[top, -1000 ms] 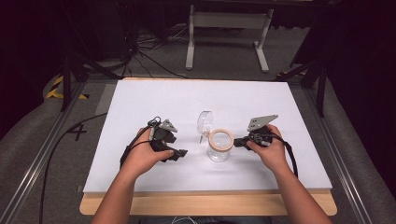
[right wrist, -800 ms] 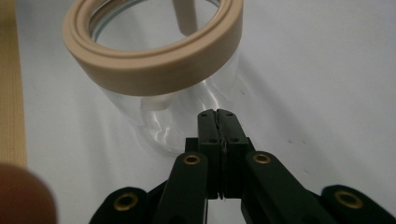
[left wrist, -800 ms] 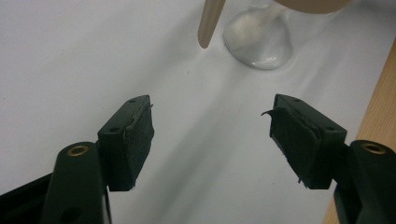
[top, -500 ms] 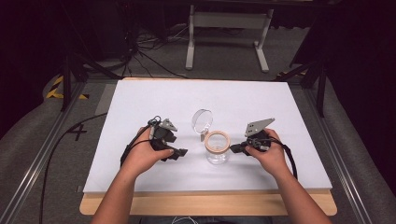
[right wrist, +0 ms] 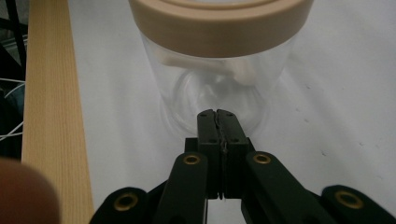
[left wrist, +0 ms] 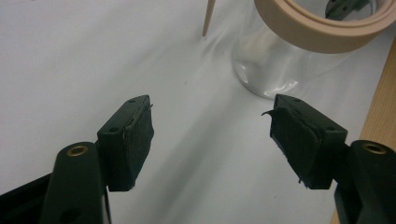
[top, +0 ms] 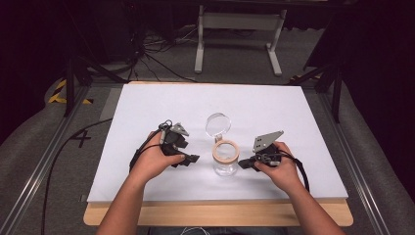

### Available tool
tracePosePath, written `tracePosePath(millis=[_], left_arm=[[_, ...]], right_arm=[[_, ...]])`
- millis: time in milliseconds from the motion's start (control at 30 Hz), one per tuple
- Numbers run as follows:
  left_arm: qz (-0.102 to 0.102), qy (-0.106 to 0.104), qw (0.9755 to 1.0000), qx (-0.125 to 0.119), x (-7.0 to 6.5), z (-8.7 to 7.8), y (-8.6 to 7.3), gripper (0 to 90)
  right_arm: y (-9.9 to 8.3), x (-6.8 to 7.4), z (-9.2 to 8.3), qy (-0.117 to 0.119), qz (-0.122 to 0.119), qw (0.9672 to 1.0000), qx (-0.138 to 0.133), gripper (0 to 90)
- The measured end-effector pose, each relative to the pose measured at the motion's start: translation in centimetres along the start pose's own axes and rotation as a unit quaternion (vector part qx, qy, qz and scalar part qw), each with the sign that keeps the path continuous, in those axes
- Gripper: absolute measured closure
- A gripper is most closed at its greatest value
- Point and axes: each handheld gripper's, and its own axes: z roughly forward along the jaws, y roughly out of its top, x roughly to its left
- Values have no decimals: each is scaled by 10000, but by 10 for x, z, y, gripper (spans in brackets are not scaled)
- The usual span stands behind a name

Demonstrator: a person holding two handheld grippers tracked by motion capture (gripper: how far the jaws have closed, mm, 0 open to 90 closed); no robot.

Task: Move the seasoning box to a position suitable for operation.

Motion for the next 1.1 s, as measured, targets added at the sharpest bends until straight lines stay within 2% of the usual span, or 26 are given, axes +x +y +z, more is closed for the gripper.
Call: tracePosePath(millis=[300, 467, 733, 833, 867, 900, 1067, 1100], left_arm=[[28, -25, 10000, -8, 0, 1, 2, 303], [44, -30, 10000, 6, 0, 1, 1, 301], [58, -50, 10000, -16, -1, -1, 2, 310], [67, -98, 9998, -136, -2, -3, 3, 362], [67, -98, 9998, -136, -2, -3, 3, 405], [66, -135, 9996, -220, -3, -4, 4, 405], [201, -229, 9988, -372, -7, -10, 7, 636], [219, -258, 9986, -398, -8, -11, 7, 718]], right_arm=[[5, 12, 6, 197, -148, 9996, 102, 900], [3, 12, 7, 160, -188, 9994, 221, 900], [3, 11, 4, 149, -199, 9996, 167, 900], [3, 9, -1, 110, -122, 9998, 78, 900], [3, 9, -1, 110, -122, 9998, 78, 900], [2, 7, -4, 89, -109, 9999, 39, 900], [1, 5, -12, 53, -18, 9999, -109, 900], [2, 5, -14, 25, -29, 9999, -141, 900]])
